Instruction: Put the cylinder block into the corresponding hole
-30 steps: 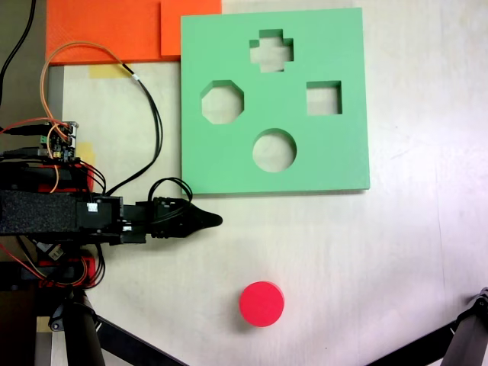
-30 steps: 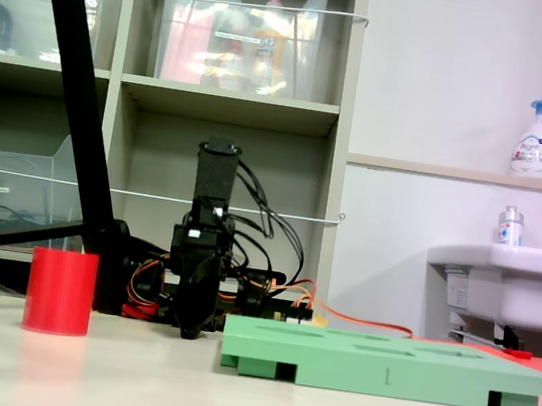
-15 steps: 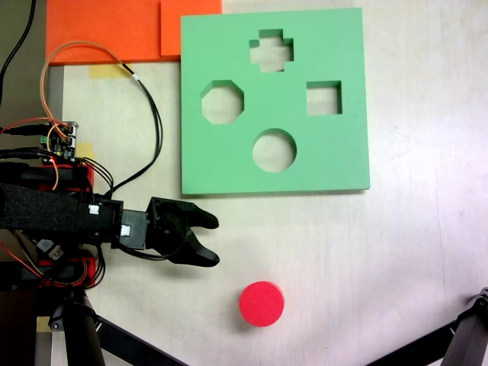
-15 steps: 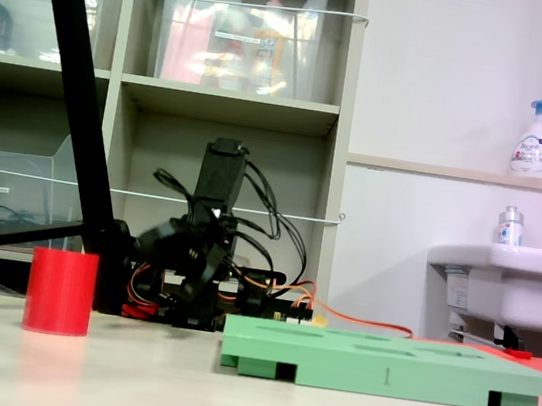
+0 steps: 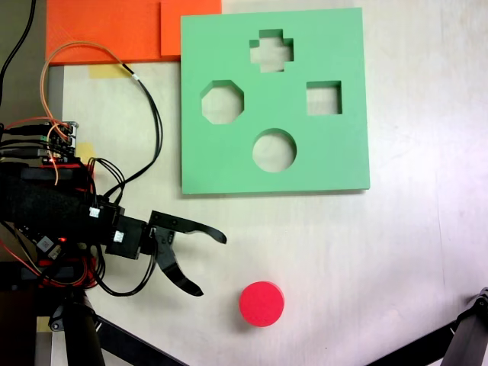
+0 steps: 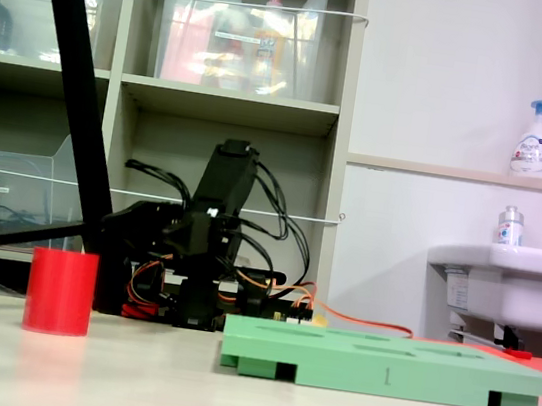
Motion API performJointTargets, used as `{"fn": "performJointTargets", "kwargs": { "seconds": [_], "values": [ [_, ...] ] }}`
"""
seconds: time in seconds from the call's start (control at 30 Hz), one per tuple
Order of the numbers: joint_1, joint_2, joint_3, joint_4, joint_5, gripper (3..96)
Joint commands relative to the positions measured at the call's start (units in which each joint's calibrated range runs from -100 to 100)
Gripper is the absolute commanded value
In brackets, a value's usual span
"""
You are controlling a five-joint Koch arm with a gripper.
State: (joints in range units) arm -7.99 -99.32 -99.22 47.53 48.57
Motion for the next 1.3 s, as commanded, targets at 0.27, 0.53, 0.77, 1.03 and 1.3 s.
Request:
{"fn": "performJointTargets", "kwargs": {
  "seconds": [0.27,0.53,0.77,1.03,1.3],
  "values": [
    [-2.0,22.4,-0.8,20.7,0.2,79.3],
    [-3.4,62.9,8.4,44.4,0.2,80.0],
    [-3.5,79.6,20.7,47.8,0.4,79.3],
    [-3.8,93.7,31.6,47.0,0.5,75.9],
    [-4.1,99.7,37.7,45.3,0.5,74.7]
  ]
}}
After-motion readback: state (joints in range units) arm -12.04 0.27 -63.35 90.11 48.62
